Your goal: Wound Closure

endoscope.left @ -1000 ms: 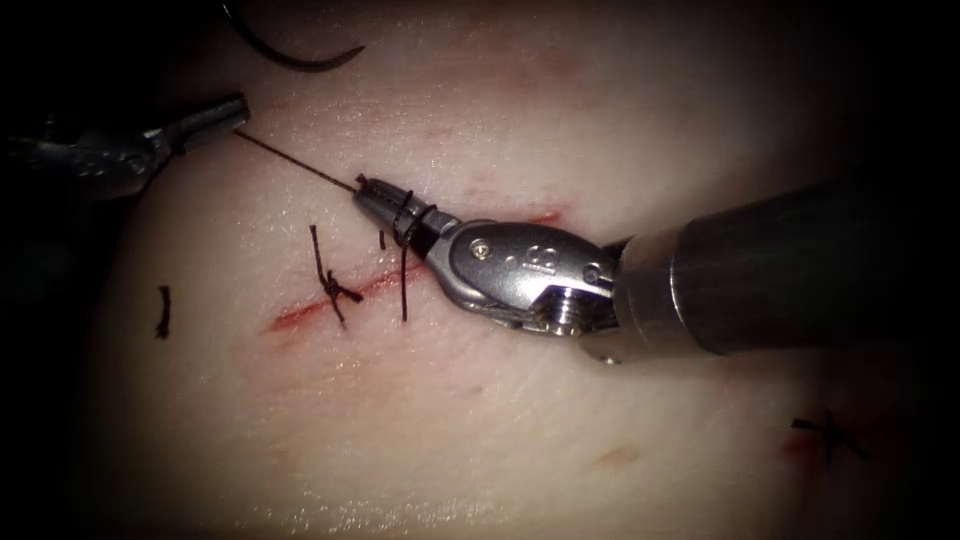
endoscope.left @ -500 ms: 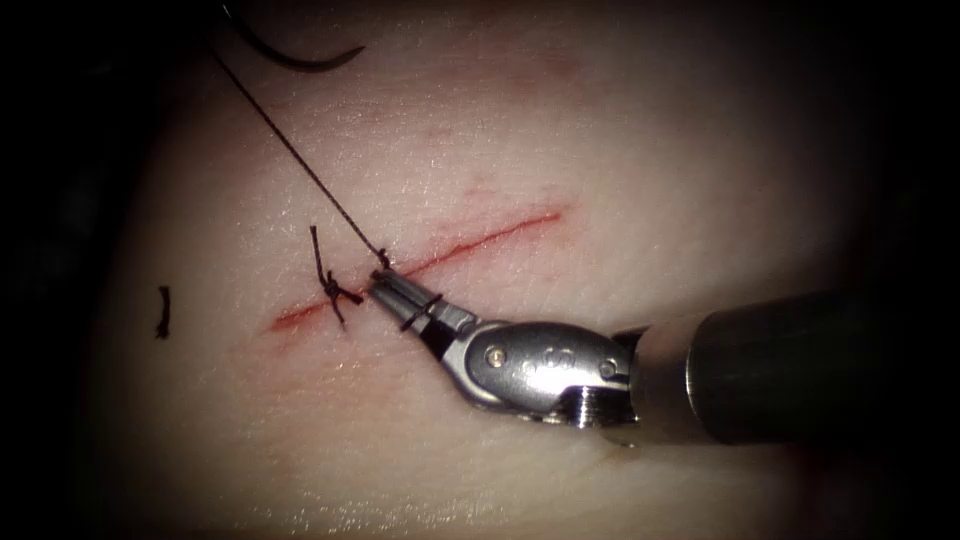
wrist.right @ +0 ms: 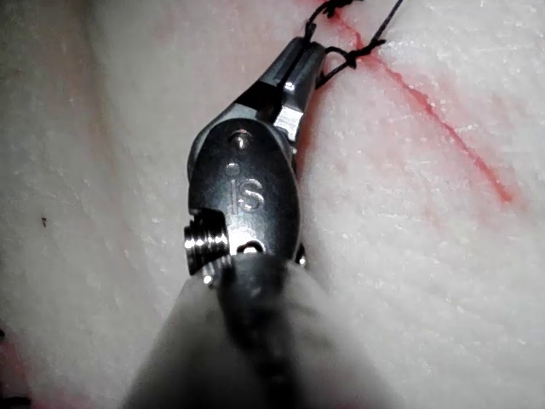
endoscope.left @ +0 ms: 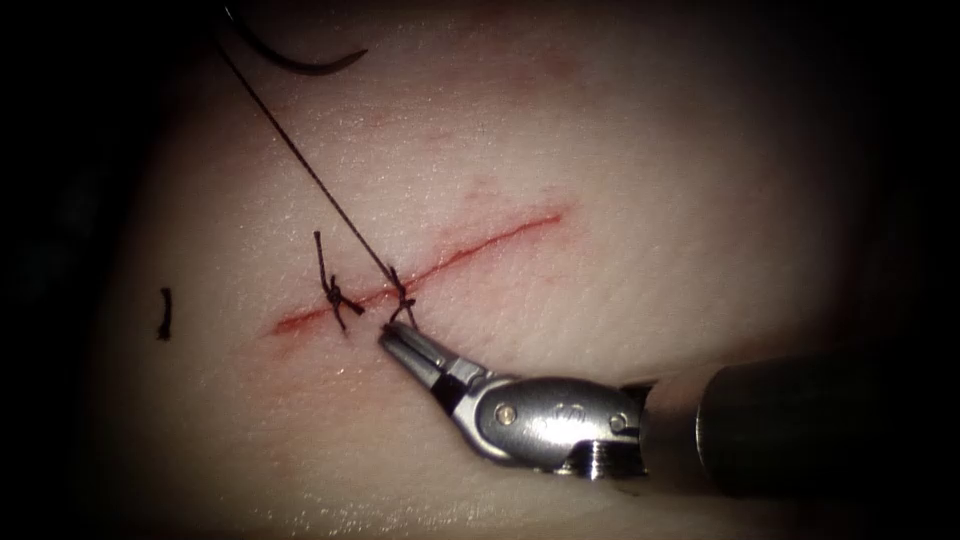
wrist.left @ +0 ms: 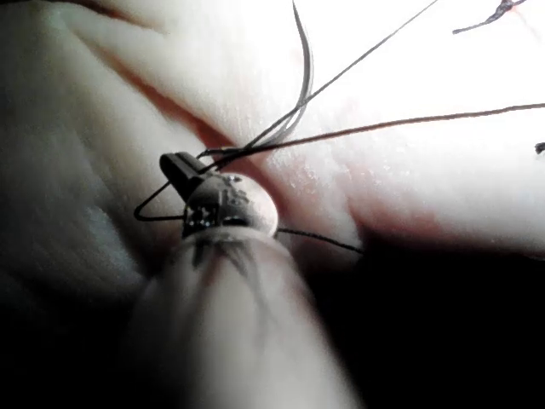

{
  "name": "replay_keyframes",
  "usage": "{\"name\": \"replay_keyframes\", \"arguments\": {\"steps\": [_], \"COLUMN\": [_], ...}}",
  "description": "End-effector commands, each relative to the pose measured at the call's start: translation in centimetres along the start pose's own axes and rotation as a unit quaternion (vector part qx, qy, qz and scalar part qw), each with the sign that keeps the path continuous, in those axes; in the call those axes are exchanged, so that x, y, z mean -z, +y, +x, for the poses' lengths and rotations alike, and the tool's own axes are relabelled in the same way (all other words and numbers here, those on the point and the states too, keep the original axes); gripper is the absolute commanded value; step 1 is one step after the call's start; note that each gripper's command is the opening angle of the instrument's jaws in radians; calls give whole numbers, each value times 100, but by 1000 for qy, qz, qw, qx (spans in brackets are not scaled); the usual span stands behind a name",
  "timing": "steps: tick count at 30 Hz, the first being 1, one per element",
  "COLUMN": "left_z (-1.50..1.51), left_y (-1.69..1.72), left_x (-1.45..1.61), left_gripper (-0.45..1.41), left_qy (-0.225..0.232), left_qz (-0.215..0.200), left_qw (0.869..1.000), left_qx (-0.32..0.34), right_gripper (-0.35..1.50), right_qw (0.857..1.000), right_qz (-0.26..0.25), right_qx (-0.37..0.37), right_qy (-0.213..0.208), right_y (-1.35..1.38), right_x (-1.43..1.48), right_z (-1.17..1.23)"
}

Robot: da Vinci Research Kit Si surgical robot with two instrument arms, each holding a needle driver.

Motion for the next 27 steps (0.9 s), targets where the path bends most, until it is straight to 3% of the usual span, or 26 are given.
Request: {"name": "replay_keyframes", "arguments": {"steps": [1, 10, 20, 27], "left_z": [-2, -19, -55, -68], "left_y": [2, -22, -39, -45], "left_x": [-9, -12, 1, 3], "left_gripper": [-45, -45, -45, -45], "left_qy": [-1, -12, -29, -39], "left_qz": [-1, 5, 27, 43], "left_qw": [1000, 1000, 999, 998], "left_qx": [-2, -5, 2, 9], "right_gripper": [-35, -35, -35, -35], "right_qw": [1000, 1000, 1000, 999], "right_qz": [1, 0, 23, 31], "right_qx": [0, 3, 4, 11], "right_qy": [-3, -6, 16, 7], "right_y": [-11, -10, -27, -38], "right_x": [7, 17, 6, 10], "right_z": [-14, -22, -18, -23]}}
